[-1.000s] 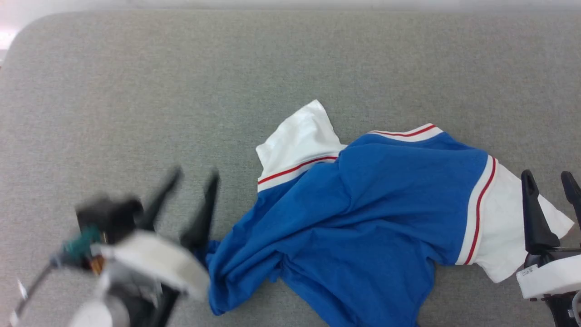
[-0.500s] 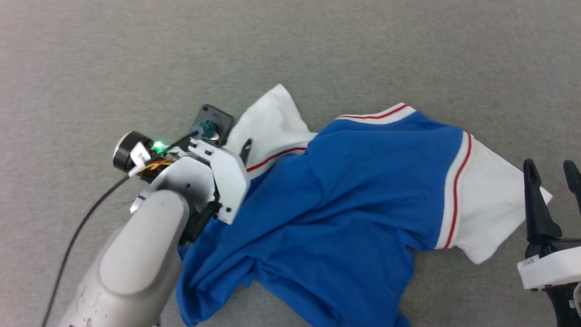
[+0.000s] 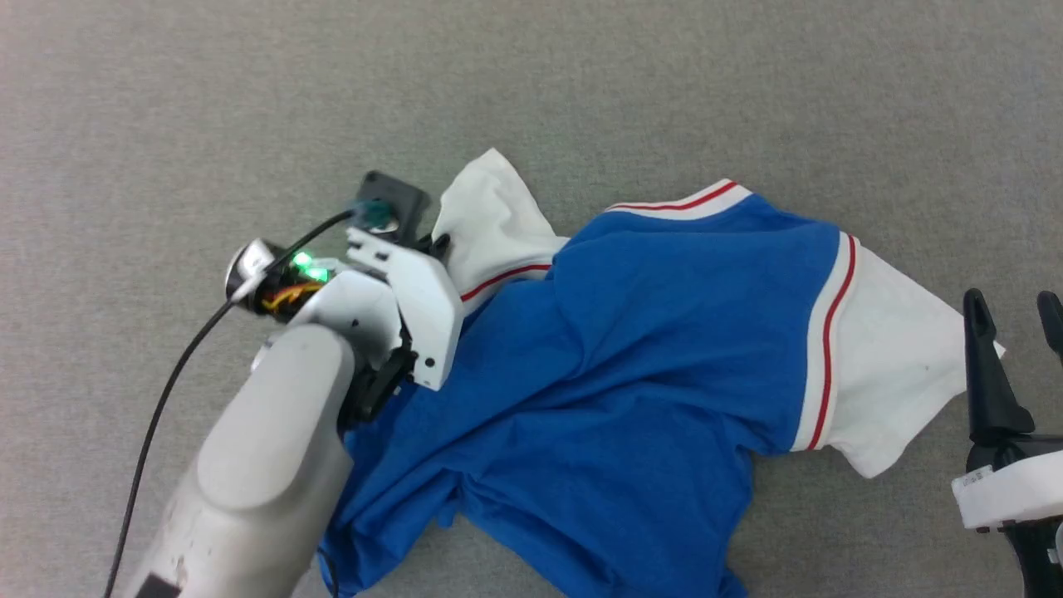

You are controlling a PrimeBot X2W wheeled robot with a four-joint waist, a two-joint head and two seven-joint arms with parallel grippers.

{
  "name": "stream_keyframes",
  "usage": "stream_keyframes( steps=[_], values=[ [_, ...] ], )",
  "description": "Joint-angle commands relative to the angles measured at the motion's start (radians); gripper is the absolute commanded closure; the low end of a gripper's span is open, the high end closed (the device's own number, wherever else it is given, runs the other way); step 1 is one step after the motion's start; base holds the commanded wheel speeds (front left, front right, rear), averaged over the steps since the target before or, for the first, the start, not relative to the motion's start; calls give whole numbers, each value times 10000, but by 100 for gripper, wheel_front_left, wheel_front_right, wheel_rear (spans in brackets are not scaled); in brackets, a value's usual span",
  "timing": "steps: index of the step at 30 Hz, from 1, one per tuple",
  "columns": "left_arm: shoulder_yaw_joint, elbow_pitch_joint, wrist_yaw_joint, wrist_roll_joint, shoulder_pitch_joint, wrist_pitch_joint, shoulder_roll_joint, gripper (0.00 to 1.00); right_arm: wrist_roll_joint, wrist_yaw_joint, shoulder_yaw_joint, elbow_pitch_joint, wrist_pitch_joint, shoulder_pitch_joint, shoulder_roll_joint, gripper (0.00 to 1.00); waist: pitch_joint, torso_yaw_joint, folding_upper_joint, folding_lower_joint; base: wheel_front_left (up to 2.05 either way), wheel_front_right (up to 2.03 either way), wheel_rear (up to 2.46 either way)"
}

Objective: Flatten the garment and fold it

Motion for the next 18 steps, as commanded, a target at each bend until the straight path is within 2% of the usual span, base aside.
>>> stream_keyframes(
  steps=[1,3,5,10,12,15,17,18],
  values=[
    [261,-227,214,-293,469,-401,-108,100,-99,-9,24,-73,8,-83,30,0,-227,192,0,-3,0,0,0],
    [711,-918,524,-606,946,-975,-138,100,-98,-9,38,-60,19,-55,30,0,-369,294,0,-3,0,0,0],
    [1252,-1797,1041,-877,1749,-1413,-89,100,-92,-9,50,-28,33,18,30,0,-506,375,0,-3,0,0,0],
    [2824,-4212,2837,-1281,5067,-1988,229,100,-55,-9,87,18,24,200,30,0,-646,462,0,-3,0,0,0],
    [3391,-4882,3414,-1562,6514,-2290,63,100,-26,-9,81,44,24,263,30,0,-663,493,0,-3,0,0,0],
    [3951,-5425,4015,-1794,8042,-2812,-304,100,-3,-9,-48,67,19,405,30,0,-710,645,0,-3,0,0,0],
    [4079,-5544,4203,-1782,8470,-3263,-542,76,-66,-9,-61,90,69,484,30,0,-743,769,0,-3,0,0,0],
    [4047,-5587,4162,-1829,8513,-3458,-667,27,-109,-9,-16,86,95,497,30,0,-769,831,0,-3,0,0,0]
  ],
)
